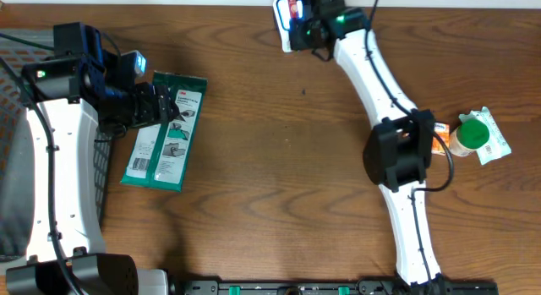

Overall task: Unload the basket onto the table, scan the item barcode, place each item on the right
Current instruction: 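Lift the red tube up to the white scanner with the right gripper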

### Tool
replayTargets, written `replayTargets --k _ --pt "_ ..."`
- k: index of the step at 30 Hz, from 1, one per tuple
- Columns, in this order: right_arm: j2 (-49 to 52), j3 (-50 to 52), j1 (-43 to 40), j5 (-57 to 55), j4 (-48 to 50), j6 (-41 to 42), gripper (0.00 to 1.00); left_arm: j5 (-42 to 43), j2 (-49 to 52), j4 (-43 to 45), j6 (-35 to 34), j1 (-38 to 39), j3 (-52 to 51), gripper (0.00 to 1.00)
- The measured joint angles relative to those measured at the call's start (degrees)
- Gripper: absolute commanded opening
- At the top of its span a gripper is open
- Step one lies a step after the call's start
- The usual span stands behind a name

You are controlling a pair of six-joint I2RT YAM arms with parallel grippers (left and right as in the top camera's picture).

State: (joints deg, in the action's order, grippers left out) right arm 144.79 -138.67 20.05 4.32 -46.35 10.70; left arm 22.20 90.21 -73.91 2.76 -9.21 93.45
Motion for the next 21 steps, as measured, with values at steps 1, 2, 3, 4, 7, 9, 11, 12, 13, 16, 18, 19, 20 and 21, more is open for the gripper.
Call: replayTargets --k 1,2,3,4,7,9,11,12,13,16,18,19,20,21 --pt "0.4 0.0 0.3 -1.0 0.1 -0.3 0.01 0.0 0.0 0.0 0.0 0.0 0.0 0.87" --pt "0.6 0.0 0.5 -1.8 0.2 -0.4 0.01 0.0 0.0 0.0 0.0 0.0 0.0 0.87" --pt "0.7 0.0 0.7 -2.7 0.3 -0.5 0.01 0.0 0.0 0.0 0.0 0.0 0.0 0.87" --pt "0.7 0.0 0.8 -3.3 0.4 -0.7 0.01 0.0 0.0 0.0 0.0 0.0 0.0 0.87" --pt "0.7 0.0 0.8 -4.4 0.6 -0.7 0.01 0.0 0.0 0.0 0.0 0.0 0.0 0.87" --pt "0.7 0.0 0.8 -4.9 0.4 -0.7 0.01 0.0 0.0 0.0 0.0 0.0 0.0 0.87" --pt "0.7 0.0 0.8 -5.4 0.3 -0.8 0.01 0.0 0.0 0.0 0.0 0.0 0.0 0.87" --pt "0.7 0.0 0.8 -5.4 0.3 -0.8 0.01 0.0 0.0 0.0 0.0 0.0 0.0 0.87" --pt "0.7 0.0 0.8 -5.5 0.2 -0.8 0.01 0.0 0.0 0.0 0.0 0.0 0.0 0.87" --pt "0.7 0.0 0.8 -5.6 0.2 -0.9 0.01 0.0 0.0 0.0 0.0 0.0 0.0 0.87" --pt "0.7 0.0 0.8 -5.6 0.1 -0.9 0.01 0.0 0.0 0.0 0.0 0.0 0.0 0.87" --pt "0.7 0.0 0.8 -5.6 0.1 -0.9 0.01 0.0 0.0 0.0 0.0 0.0 0.0 0.87" --pt "0.7 0.0 0.8 -5.6 0.1 -0.9 0.01 0.0 0.0 0.0 0.0 0.0 0.0 0.87" --pt "0.7 0.0 0.8 -5.6 0.1 -0.9 0.01 0.0 0.0 0.0 0.0 0.0 0.0 0.87"
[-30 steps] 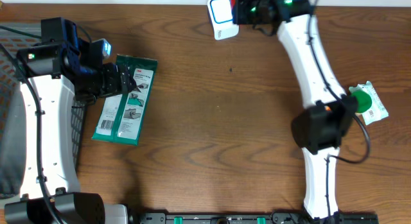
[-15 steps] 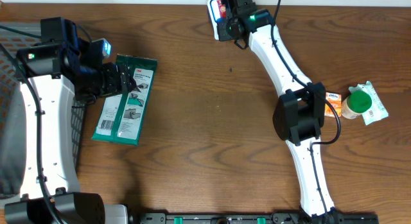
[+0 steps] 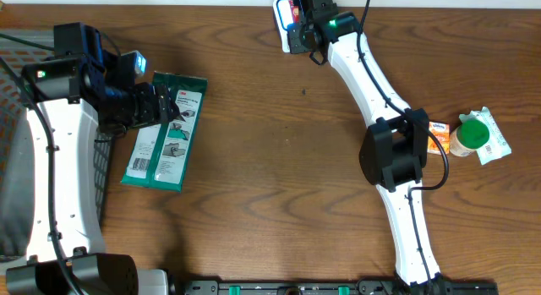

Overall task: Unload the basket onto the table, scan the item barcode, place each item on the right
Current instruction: 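Lift the red tube up to the white scanner with the right gripper, then carry the red tube right and lower it beside the tissue packs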

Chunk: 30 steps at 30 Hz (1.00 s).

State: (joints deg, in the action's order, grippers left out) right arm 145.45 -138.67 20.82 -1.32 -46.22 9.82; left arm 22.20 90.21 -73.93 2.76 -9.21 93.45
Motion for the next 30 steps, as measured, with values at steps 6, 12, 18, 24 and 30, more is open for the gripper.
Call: replayTargets --k 6,12,18,24,30 --pt "1.2 0.0 0.1 0.0 0.2 0.0 0.01 0.0 0.0 0.0 0.0 0.0 0.0 0.87" --pt "3.4 0.0 0.1 0.0 0.2 0.0 0.01 0.0 0.0 0.0 0.0 0.0 0.0 0.87" --pt "3.4 -0.1 0.0 -0.3 -2.4 -0.3 0.01 0.0 0.0 0.0 0.0 0.0 0.0 0.87" --pt "-2.4 0.0 0.0 -1.0 -14.2 -1.6 0.01 0.0 0.0 0.0 0.0 0.0 0.0 0.87" --pt "-20.6 -0.4 -0.1 -1.1 -31.3 -1.9 0.01 0.0 0.0 0.0 0.0 0.0 0.0 0.87"
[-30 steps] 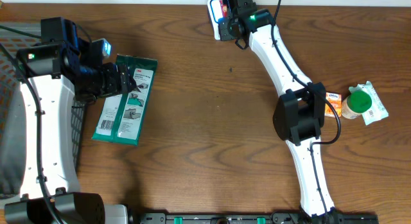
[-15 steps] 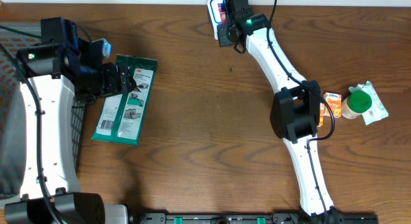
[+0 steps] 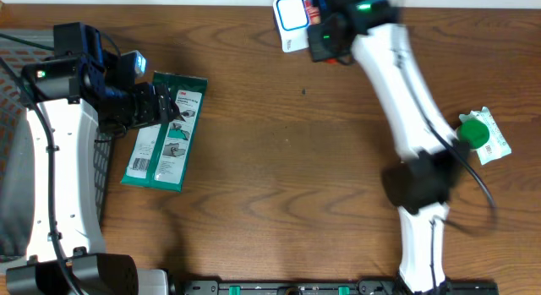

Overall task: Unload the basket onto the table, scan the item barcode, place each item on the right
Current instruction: 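Carry the red tube right and lower it beside the tissue packs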

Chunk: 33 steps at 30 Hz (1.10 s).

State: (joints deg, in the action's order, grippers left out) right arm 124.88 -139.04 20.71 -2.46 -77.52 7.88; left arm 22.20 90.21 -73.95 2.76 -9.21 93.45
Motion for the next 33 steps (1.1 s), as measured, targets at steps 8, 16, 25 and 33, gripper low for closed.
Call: replayTargets --k 8,16,25,33 --pt "-10.4 -1.1 -1.5 -0.3 -19.4 -0.1 0.01 0.0 0.0 0.0 0.0 0.0 0.0 0.87" --pt "-6.1 14.1 -3.9 -0.5 -19.4 1.3 0.01 0.0 0.0 0.0 0.0 0.0 0.0 0.87" --pt "-6.2 35.5 -9.5 -15.0 -18.8 14.5 0.01 0.0 0.0 0.0 0.0 0.0 0.0 0.87" --pt "-6.2 51.9 -19.2 -25.0 -9.8 22.9 0.22 0.0 0.0 0.0 0.0 0.0 0.0 0.87"
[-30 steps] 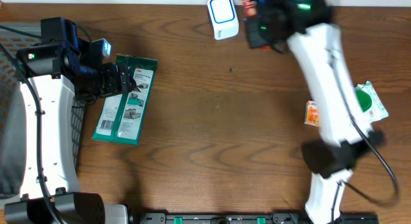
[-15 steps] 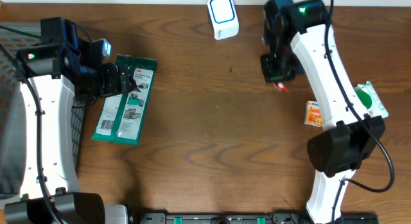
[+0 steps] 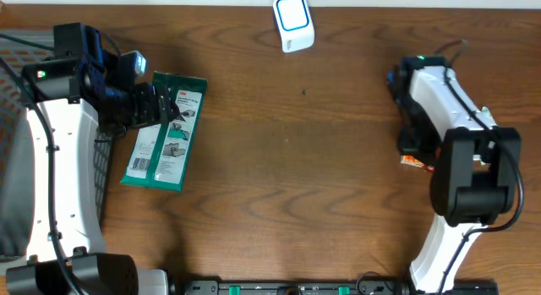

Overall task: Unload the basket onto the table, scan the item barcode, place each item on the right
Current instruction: 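Carry the red tube right and lower it beside the tissue packs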

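The white scanner with a blue face (image 3: 293, 22) stands alone at the table's far edge. My right arm is folded back on the right side. Its gripper (image 3: 410, 155) points toward the near side and is shut on a small orange-red item (image 3: 412, 161) low over the table. A green flat package (image 3: 165, 134) lies at the left. My left gripper (image 3: 169, 106) rests over the package's upper left part, fingers apart, holding nothing.
A grey wire basket (image 3: 13, 160) sits at the far left edge, behind the left arm. The right arm's body (image 3: 465, 160) covers the table's right side and whatever lies there.
My right gripper has moved from beside the scanner at the far edge back to the right side, orange-red item still at its tip. The scanner now stands uncovered. The left arm has not moved.
My right gripper first held a small red-orange item against the scanner's face, and stayed there at the second moment. Then it was lifted slightly off the scanner. Now it is far back on the right. The left gripper and green package stayed put throughout.
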### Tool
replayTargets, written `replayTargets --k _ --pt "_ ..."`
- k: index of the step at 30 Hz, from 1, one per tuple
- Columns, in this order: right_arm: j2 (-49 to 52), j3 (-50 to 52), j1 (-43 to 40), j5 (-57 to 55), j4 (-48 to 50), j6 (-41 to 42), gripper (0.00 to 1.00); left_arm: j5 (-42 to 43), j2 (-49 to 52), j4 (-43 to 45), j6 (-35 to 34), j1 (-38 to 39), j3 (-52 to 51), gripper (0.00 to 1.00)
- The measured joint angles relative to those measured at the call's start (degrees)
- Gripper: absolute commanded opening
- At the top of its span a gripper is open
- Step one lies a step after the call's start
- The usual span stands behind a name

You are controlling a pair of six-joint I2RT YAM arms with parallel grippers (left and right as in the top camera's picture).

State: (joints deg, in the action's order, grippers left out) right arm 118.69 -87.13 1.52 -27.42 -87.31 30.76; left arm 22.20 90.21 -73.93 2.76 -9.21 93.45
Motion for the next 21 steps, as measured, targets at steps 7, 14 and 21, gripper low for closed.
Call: replayTargets --k 7,14,21 --pt "0.0 1.3 -1.6 -1.0 3.3 0.9 0.98 0.0 0.0 0.0 0.0 0.0 0.0 0.87" --pt "0.0 1.4 -1.6 1.4 4.9 -0.6 0.99 0.0 0.0 0.0 0.0 0.0 0.0 0.87" --pt "0.0 1.4 -1.4 14.7 7.4 -7.4 0.96 0.0 0.0 0.0 0.0 0.0 0.0 0.87"
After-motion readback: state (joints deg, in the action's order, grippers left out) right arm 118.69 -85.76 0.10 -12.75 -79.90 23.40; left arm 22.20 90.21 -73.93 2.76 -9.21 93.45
